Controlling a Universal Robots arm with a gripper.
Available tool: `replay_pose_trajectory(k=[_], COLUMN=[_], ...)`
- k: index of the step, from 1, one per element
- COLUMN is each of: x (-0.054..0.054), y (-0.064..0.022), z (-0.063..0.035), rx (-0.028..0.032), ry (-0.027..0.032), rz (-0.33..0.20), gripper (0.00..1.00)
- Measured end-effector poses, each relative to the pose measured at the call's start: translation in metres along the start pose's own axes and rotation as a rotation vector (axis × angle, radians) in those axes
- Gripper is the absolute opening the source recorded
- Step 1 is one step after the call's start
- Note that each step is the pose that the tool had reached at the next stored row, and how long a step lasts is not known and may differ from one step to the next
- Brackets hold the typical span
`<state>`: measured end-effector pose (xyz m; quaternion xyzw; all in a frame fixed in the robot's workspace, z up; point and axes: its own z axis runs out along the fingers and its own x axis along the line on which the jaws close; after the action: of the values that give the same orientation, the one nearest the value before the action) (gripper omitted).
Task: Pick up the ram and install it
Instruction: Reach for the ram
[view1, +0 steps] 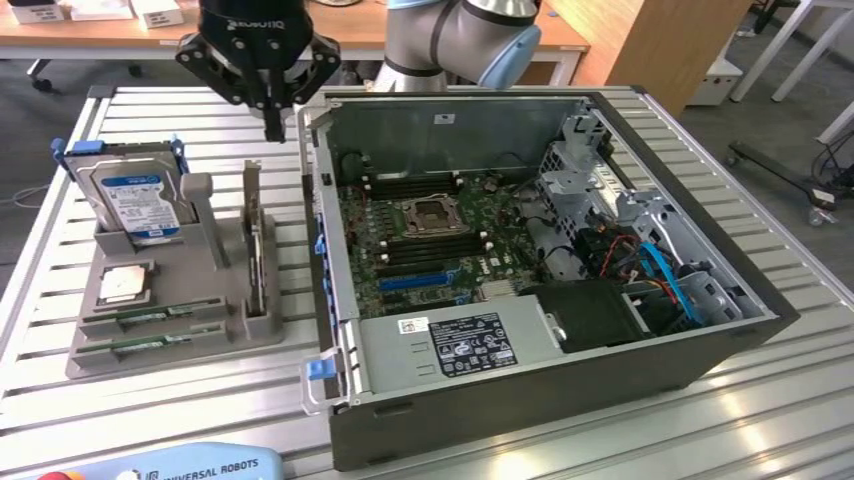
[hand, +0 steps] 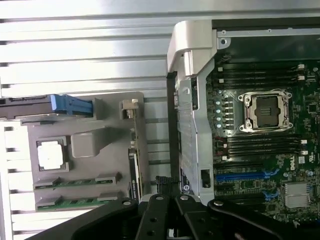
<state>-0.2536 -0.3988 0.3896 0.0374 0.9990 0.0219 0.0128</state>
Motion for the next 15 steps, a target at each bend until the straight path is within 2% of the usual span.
replay_pose_trajectory(k=[15], x=[0.043], y=[-0.0033], z=[0.0011], rx=[0.0], ry=[-0.0001], rz=[0.0], gripper=[0.1])
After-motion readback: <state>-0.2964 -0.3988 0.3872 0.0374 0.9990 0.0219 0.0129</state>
